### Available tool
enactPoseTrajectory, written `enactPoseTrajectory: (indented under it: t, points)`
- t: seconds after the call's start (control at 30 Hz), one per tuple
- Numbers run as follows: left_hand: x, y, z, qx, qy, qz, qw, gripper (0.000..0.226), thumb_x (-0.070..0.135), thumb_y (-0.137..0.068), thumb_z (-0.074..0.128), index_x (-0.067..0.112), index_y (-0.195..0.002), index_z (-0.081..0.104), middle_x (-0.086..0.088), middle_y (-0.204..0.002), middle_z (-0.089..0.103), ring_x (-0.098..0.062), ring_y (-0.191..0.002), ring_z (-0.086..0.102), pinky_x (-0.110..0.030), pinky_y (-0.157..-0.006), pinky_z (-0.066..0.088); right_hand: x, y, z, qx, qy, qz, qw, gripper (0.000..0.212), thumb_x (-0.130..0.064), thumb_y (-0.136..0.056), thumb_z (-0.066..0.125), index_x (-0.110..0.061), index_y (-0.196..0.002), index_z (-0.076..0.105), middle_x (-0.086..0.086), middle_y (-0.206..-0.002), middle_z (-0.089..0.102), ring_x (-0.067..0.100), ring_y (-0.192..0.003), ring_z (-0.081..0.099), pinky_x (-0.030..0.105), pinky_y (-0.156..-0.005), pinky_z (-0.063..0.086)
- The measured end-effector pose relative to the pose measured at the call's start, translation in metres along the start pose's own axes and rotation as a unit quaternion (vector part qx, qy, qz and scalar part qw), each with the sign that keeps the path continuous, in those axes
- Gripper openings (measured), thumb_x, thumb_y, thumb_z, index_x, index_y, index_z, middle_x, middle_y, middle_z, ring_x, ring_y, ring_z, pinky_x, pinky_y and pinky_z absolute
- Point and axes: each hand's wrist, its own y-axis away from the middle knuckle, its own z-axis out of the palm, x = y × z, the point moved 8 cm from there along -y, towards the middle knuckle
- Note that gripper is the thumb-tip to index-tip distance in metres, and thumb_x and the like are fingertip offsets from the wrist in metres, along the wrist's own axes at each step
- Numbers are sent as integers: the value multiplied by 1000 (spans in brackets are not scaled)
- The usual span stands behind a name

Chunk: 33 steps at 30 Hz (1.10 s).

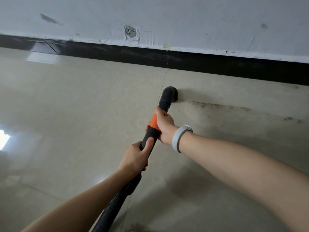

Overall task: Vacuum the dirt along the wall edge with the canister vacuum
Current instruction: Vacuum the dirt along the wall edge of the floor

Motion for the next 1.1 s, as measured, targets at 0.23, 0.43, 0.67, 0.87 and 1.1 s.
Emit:
enactPoseTrajectory:
  t: [0.23, 0.43, 0.67, 0.87, 1.1]
  points:
    - [-10, 13, -10, 45, 22, -25, 998, 52, 63, -83, 36, 14, -70, 50, -2, -49, 59, -13, -37, 54, -26, -47, 44, 8, 13, 28, -76, 37, 38, 996, 32, -39, -92, 54, -10, -89, 42, 9, -70, 48, 22, -48, 51, 31, -54, 49]
    - [-27, 21, -11, 18, 13, -22, 999, 51, 59, -87, 39, 12, -68, 49, 0, -41, 56, -13, -34, 53, -20, -41, 41, 26, 13, 21, -27, 55, 22, 998, 37, -45, -92, 53, -10, -98, 45, 9, -83, 53, 22, -52, 55, 37, -63, 55]
    - [35, -52, -26, 21, 20, 25, 999, 50, 62, -85, 43, 16, -69, 49, 2, -48, 59, -12, -35, 54, -22, -45, 42, -60, -16, 26, 6, 53, -17, 998, 44, -49, -92, 50, -9, -109, 45, 10, -75, 58, 23, -55, 59, 36, -66, 55]
    - [24, -81, -53, 26, 50, 4, 998, 51, 63, -87, 41, 15, -76, 54, -2, -55, 62, -11, -37, 56, -23, -48, 45, -71, -37, 68, -15, 93, 1, 996, 38, -46, -93, 52, -9, -100, 43, 12, -78, 57, 23, -57, 60, 35, -59, 54]
    - [39, -109, -64, 38, 17, 47, 998, 54, 66, -86, 38, 16, -73, 53, -3, -56, 62, -8, -34, 55, -18, -41, 41, -89, -44, 78, -1, 64, -14, 998, 40, -44, -92, 56, -10, -107, 43, 12, -81, 56, 23, -59, 57, 34, -54, 51]
